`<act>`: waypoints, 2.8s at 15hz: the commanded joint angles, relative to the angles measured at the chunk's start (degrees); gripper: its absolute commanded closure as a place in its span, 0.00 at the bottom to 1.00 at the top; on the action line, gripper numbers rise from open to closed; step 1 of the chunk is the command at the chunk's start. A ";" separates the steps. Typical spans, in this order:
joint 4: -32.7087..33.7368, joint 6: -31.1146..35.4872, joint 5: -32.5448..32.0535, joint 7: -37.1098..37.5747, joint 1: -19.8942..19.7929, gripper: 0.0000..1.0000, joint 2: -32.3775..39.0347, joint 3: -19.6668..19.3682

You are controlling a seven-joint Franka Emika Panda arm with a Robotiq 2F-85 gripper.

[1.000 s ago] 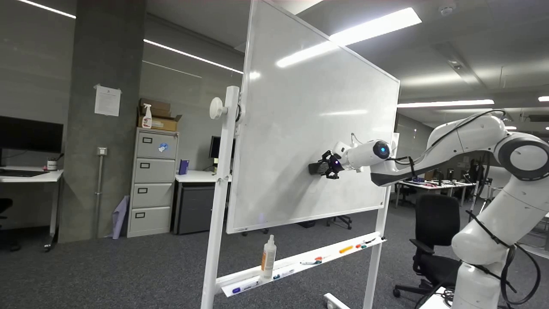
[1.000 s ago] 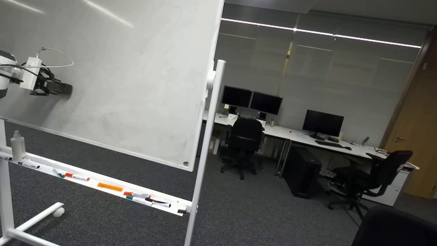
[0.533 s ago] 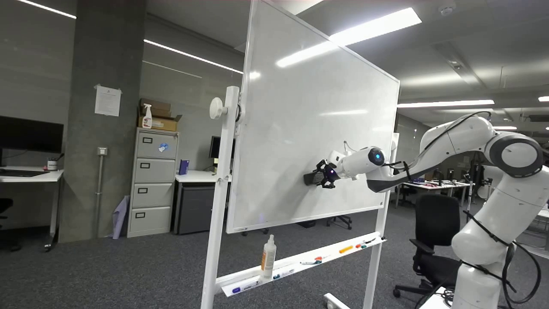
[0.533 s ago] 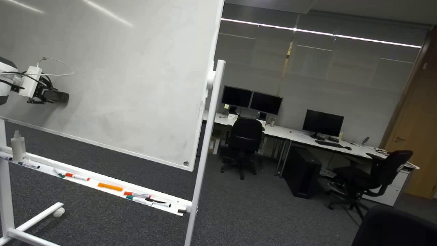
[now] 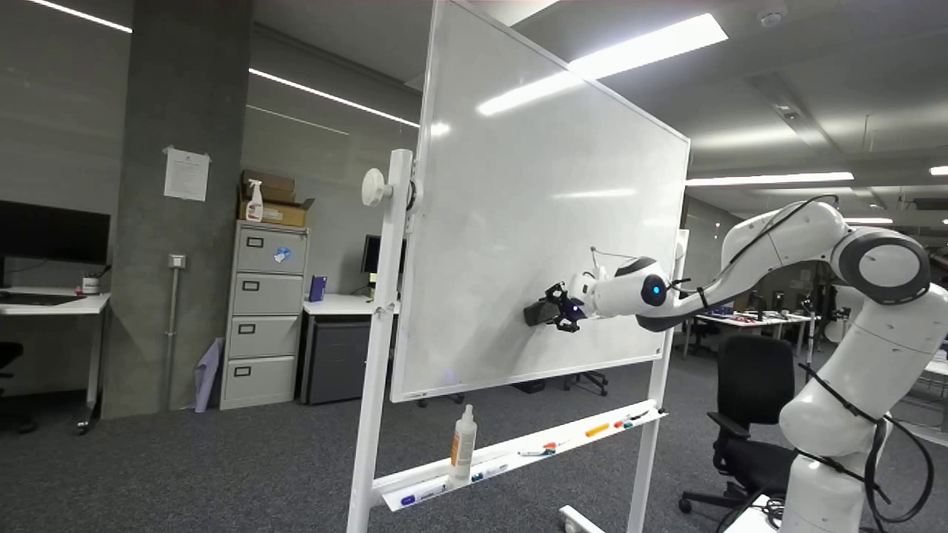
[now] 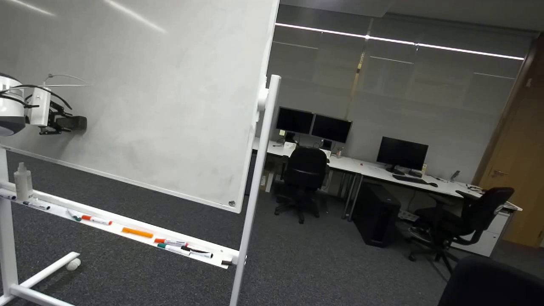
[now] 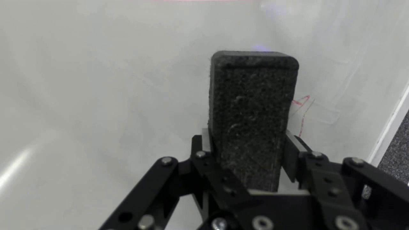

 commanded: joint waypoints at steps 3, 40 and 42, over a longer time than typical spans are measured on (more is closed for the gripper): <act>3.99 -1.88 -15.84 8.81 -1.18 0.70 8.39 -0.17; 12.01 -2.80 -6.03 -6.97 5.45 0.70 3.80 -6.84; 11.69 -3.19 -7.57 -5.31 5.69 0.70 5.50 -6.36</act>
